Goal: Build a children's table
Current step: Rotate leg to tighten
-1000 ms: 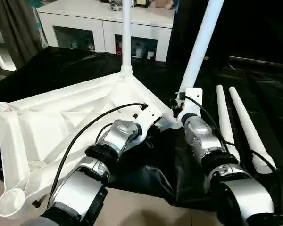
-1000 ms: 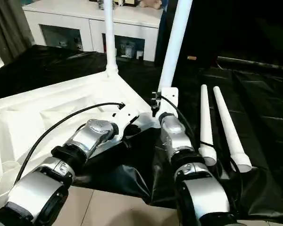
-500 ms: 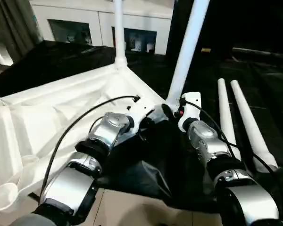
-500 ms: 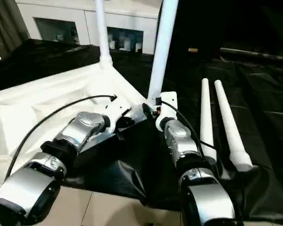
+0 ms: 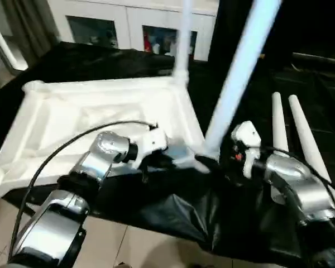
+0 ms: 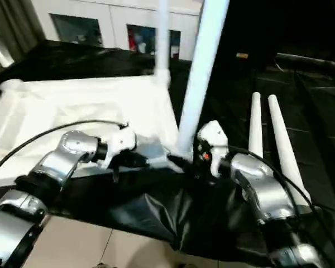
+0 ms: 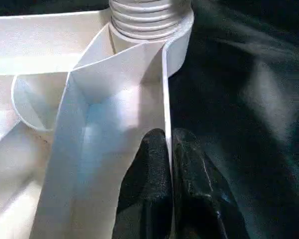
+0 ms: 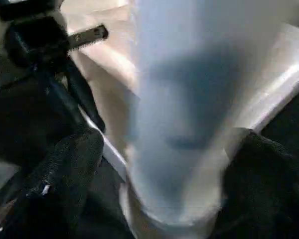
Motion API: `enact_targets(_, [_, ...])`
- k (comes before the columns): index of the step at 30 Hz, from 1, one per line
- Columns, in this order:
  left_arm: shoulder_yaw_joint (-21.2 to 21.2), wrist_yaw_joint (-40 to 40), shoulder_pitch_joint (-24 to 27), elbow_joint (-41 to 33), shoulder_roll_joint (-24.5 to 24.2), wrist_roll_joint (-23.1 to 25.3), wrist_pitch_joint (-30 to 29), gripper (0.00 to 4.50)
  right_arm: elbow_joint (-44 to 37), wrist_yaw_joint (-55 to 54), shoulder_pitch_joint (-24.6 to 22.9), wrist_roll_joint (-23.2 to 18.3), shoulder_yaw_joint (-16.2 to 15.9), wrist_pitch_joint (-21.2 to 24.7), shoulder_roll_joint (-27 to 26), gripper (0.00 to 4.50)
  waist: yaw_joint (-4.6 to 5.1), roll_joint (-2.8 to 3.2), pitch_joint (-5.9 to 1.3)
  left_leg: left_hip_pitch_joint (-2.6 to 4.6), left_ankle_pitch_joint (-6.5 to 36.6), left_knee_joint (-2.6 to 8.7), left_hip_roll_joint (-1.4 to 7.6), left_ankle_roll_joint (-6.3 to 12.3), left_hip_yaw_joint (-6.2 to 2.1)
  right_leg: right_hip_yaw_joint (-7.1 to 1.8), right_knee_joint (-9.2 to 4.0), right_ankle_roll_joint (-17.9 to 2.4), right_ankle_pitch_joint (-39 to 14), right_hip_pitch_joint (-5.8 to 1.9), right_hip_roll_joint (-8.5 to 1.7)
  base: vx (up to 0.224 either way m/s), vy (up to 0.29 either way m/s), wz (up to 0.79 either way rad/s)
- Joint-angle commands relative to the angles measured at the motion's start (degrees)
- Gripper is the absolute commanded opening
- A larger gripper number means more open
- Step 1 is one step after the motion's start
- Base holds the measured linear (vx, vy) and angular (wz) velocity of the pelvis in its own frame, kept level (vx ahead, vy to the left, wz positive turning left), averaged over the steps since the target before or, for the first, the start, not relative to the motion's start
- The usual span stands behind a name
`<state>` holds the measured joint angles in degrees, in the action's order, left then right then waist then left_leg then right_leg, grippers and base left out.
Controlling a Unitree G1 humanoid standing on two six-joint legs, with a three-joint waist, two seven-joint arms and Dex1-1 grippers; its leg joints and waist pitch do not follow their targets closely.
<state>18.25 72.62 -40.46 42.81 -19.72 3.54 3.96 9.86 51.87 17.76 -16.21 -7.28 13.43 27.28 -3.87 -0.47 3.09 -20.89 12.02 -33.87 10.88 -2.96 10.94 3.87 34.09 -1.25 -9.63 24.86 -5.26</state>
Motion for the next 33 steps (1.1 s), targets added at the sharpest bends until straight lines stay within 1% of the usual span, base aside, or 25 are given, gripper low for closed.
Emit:
enact_targets(1, [-0.7,3.8,0.9,-2.9,0.0,-3.5,1.3,0.0,-2.1,1.9,-0.5,-0.6,-0.4,0.7,0.9,4.27,0.01,-0.62,-3.21,0.69,11.4,4.19,2.64,3.72,-0.42,-2.68,-4.11,-12.7,-14.7,-3.91,-3.23,0.0,0.0,0.0])
enact_targets(2, [-0.9,4.5,1.3,-3.6,-0.2,-3.9,1.2,0.0,-2.7,2.6,-0.9,-0.3,-1.0,0.6,1.3,4.27,0.12,-0.63,-3.3,0.7,12.1,4.2,2.54,2.7,-0.37,-2.73,-4.19,-11.7,-16.5,-3.89,-3.24,0.0,0.0,0.0])
enact_targets(3, [-0.9,4.9,1.5,-4.1,-0.3,-4.1,1.0,0.0,-2.8,3.1,-1.1,0.4,-1.7,0.2,1.5,4.27,0.23,-0.62,-3.3,0.71,12.1,4.21,2.52,2.49,-0.33,-2.77,-4.27,-11.4,-16.8,-3.76,-3.2,0.0,0.0,0.0])
enact_targets(4, [-1.0,5.3,1.6,-4.5,-0.5,-4.3,0.8,0.0,-2.9,3.6,-1.2,0.9,-2.2,-0.1,1.7,4.27,0.27,-0.73,-3.32,0.58,11.9,4.22,2.44,2.23,-0.44,-2.73,-4.31,-10.6,-17.5,-3.78,-3.23,0.0,0.0,0.0])
enact_targets(5, [-0.9,5.6,1.7,-4.6,-0.6,-4.3,1.0,0.0,-2.8,3.7,-1.2,1.6,-2.7,-0.4,1.8,4.27,0.3,-0.66,-3.38,0.58,11.4,4.23,2.42,2.2,-0.4,-2.74,-4.3,-10.3,-17.2,-3.67,-3.13,0.0,0.0,0.0])
enact_targets(7, [-0.9,5.7,1.8,-4.6,-0.6,-4.4,1.1,0.0,-2.6,3.6,-1.0,1.9,-2.7,-0.4,1.7,4.27,0.27,-0.69,-3.4,0.48,11.1,4.21,2.37,2.18,-0.4,-2.75,-4.28,-10.2,-16.8,-3.71,-3.13,0.0,0.0,0.0])
enact_targets(9, [-0.9,5.8,1.9,-4.8,-0.7,-4.5,1.1,0.0,-3.0,3.4,-1.0,1.7,-2.7,0.2,1.7,4.27,0.11,-0.74,-3.66,0.53,9.2,3.95,2.27,2.76,-0.24,-2.79,-3.88,-10.9,-13.3,-3.68,-2.97,0.0,0.0,0.0])
enact_targets(11, [-1.0,6.1,2.1,-5.4,-0.8,-4.6,0.8,0.0,-2.8,3.2,-0.8,1.6,-2.7,0.6,1.5,4.27,0.11,-0.85,-3.77,0.2,7.7,3.83,2.21,3.38,-0.27,-2.75,-3.5,-11.6,-10.7,-3.94,-2.95,0.0,0.0,0.0])
enact_targets(12, [-1.0,6.2,2.3,-5.9,-0.9,-4.7,0.7,0.0,-2.6,3.3,-0.8,1.8,-2.8,0.5,1.2,4.27,0.08,-0.74,-3.88,0.13,7.0,3.75,2.19,3.55,-0.32,-2.73,-3.3,-11.8,-9.7,-4.07,-2.97,0.0,0.0,0.0])
enact_targets(13, [-1.0,6.3,2.5,-6.1,-1.0,-4.7,0.6,0.0,-1.9,3.1,-0.6,2.3,-3.1,-0.1,0.8,4.27,0.11,-0.78,-3.9,0.02,6.5,3.72,2.19,3.77,-0.34,-2.72,-3.19,-11.9,-8.8,-4.14,-2.96,0.0,0.0,0.0])
enact_targets(14, [-1.1,6.2,2.7,-6.2,-1.0,-4.5,0.7,0.0,-1.1,2.6,-0.4,2.8,-3.3,-0.7,0.3,4.27,0.07,-0.72,-4.03,0.03,5.4,3.57,2.14,4.35,-0.3,-2.65,-2.92,-12.6,-6.7,-4.19,-2.91,0.0,0.0,0.0])
enact_targets(16, [-1.1,6.2,2.8,-6.3,-1.1,-4.4,0.7,0.0,0.0,2.1,0.0,3.4,-3.4,-1.7,-0.4,4.27,0.11,-0.7,-4.09,0.03,5.0,3.47,2.05,4.64,-0.24,-2.6,-2.79,-13.2,-5.6,-4.2,-2.88,0.0,0.0,0.0])
enact_targets(17, [-1.2,6.3,2.9,-6.4,-1.2,-4.3,0.6,0.0,0.4,1.9,0.2,3.5,-3.5,-2.2,-0.7,4.27,0.15,-0.76,-4.06,0.01,5.3,3.44,2.04,4.58,-0.23,-2.6,-2.82,-13.3,-5.9,-4.19,-2.91,0.0,0.0,0.0])
enact_targets(19, [-1.2,6.2,2.8,-6.2,-1.2,-4.3,0.5,0.0,0.9,1.9,0.4,3.7,-3.7,-2.6,-1.0,4.02,0.11,-0.66,-4.04,0.05,5.7,3.45,2.06,4.45,-0.23,-2.61,-2.85,-13.3,-6.5,-4.23,-2.91,0.0,0.0,0.0])
enact_targets(22, [-1.2,6.2,2.9,-6.1,-1.3,-4.1,0.5,0.0,1.2,1.8,0.5,3.6,-3.8,-2.6,-1.4,3.82,0.03,-0.68,-4.07,0.05,5.9,3.41,2.08,4.27,-0.27,-2.63,-2.78,-12.9,-6.9,-4.31,-2.9,0.0,0.0,0.0])
enact_targets(23, [-1.2,6.2,2.9,-6.1,-1.4,-4.0,0.5,0.0,1.3,1.8,0.5,3.7,-3.8,-2.6,-1.5,3.58,0.06,-0.68,-4.04,0.07,6.1,3.41,2.06,4.19,-0.28,-2.61,-2.82,-12.8,-7.1,-4.28,-2.87,0.0,0.0,0.0])
enact_targets(26, [-1.2,6.1,3.3,-6.4,-1.6,-3.9,0.5,0.0,1.9,2.0,0.5,4.0,-3.5,-3.2,-2.1,3.46,0.07,-0.74,-4.11,0.07,5.8,3.35,2.08,4.23,-0.28,-2.6,-2.67,-13.0,-6.5,-4.28,-2.82,0.0,0.0,0.0])
enact_targets(31, [-1.2,6.0,3.6,-6.5,-1.7,-3.8,0.3,0.0,2.7,2.2,0.2,4.3,-3.8,-4.0,-2.2,2.95,0.11,-0.73,-4.14,0.04,5.7,3.25,2.01,4.2,-0.29,-2.61,-2.62,-13.0,-6.8,-4.34,-2.82,0.0,0.0,0.0])
enact_targets(32, [-1.1,5.8,3.6,-6.3,-1.7,-3.7,0.4,0.0,3.1,2.0,0.1,4.5,-3.9,-4.2,-2.3,2.95,0.14,-0.85,-4.18,0.04,5.6,3.19,1.97,4.27,-0.27,-2.61,-2.59,-13.0,-6.7,-4.36,-2.81,0.0,0.0,0.0])
enact_targets(33, [-1.2,5.7,3.6,-6.2,-1.7,-3.7,0.4,0.0,3.3,2.0,0.0,4.6,-3.9,-4.3,-2.3,2.84,0.11,-0.71,-4.15,0.03,5.6,3.18,1.97,4.27,-0.27,-2.63,-2.58,-13.0,-6.7,-4.33,-2.8,0.0,0.0,0.0])
